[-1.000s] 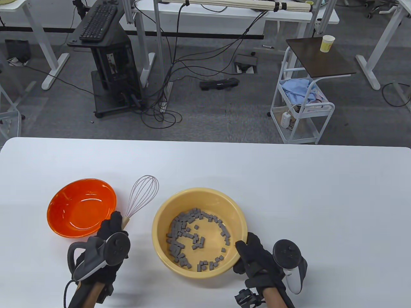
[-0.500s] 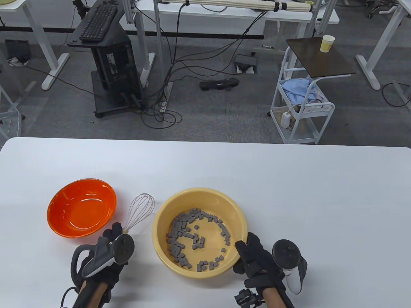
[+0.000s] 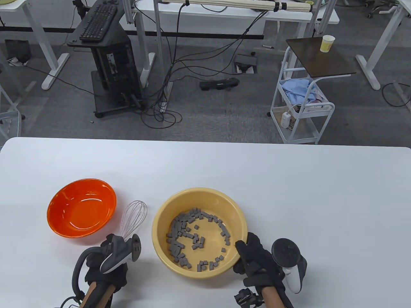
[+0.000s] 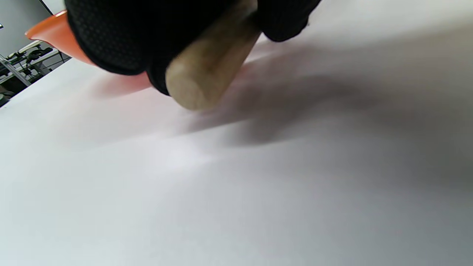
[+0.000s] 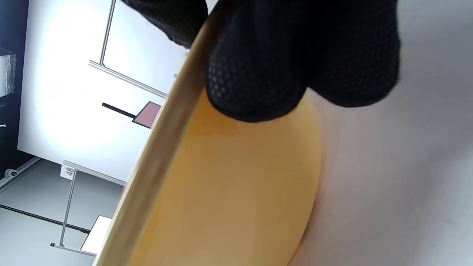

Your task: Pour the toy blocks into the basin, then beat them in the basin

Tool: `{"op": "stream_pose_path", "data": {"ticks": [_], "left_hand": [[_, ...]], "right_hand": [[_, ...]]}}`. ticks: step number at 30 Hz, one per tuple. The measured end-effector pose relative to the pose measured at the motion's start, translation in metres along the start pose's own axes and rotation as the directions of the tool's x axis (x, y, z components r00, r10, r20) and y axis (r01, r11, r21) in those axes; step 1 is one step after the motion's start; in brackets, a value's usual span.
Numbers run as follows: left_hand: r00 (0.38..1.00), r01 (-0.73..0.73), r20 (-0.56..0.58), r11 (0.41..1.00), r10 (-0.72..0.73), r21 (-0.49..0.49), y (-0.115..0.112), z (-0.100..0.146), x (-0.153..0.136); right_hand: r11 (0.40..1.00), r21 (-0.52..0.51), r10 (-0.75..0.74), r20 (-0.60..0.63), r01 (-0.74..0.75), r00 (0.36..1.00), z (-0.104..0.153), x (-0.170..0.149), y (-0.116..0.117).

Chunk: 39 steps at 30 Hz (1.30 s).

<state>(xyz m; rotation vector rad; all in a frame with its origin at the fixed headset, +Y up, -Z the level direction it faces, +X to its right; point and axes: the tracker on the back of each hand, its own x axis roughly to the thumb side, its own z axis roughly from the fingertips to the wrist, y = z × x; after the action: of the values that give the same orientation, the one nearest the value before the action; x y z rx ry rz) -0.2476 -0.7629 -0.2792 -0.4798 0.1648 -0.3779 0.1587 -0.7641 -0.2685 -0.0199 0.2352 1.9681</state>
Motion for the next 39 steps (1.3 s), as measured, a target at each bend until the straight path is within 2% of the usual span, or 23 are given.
{"op": "stream_pose_path", "data": {"ticks": [8,13,19,23,25,26,29,33,35,39], "left_hand": [[1.000,0.008,0.000,0.997,-0.008,-0.070,-0.003,-0.003,0.000],[0.999,-0.043,0.019,0.999,0.043,-0.021,0.011,0.010,-0.003],[0.997,-0.076,0.019,0.987,0.074,0.143,0.034,0.034,-0.008],[0.993,-0.120,0.041,0.949,0.113,0.291,0.046,0.049,-0.016],[0.984,-0.177,0.076,0.911,0.160,0.372,0.052,0.056,-0.023],[0.975,-0.222,0.101,0.873,0.197,0.434,0.057,0.062,-0.028],[0.949,-0.314,0.182,0.804,0.257,0.505,0.066,0.070,-0.036],[0.874,-0.475,0.363,0.724,0.323,0.499,0.078,0.075,-0.037],[0.826,-0.534,0.454,0.719,0.333,0.445,0.085,0.075,-0.034],[0.788,-0.560,0.539,0.711,0.299,0.425,0.091,0.072,-0.025]], "right_hand": [[1.000,0.019,0.012,0.001,-0.012,1.000,-0.001,0.001,-0.002],[0.998,0.042,0.037,0.003,-0.037,0.999,-0.002,0.002,-0.005],[0.999,0.019,0.049,0.008,-0.050,0.999,0.001,0.003,-0.023],[0.994,-0.032,0.103,-0.015,-0.104,0.995,0.006,0.005,-0.041],[0.990,-0.069,0.118,-0.023,-0.119,0.993,0.009,0.006,-0.050],[0.988,-0.092,0.119,-0.017,-0.120,0.993,0.011,0.008,-0.056],[0.978,-0.165,0.132,0.012,-0.128,0.991,0.016,0.018,-0.067],[0.939,-0.247,0.262,0.065,-0.238,0.963,0.022,0.038,-0.080],[0.908,-0.286,0.347,0.102,-0.307,0.932,0.025,0.049,-0.084],[0.872,-0.323,0.432,0.154,-0.368,0.888,0.028,0.061,-0.086]]}}
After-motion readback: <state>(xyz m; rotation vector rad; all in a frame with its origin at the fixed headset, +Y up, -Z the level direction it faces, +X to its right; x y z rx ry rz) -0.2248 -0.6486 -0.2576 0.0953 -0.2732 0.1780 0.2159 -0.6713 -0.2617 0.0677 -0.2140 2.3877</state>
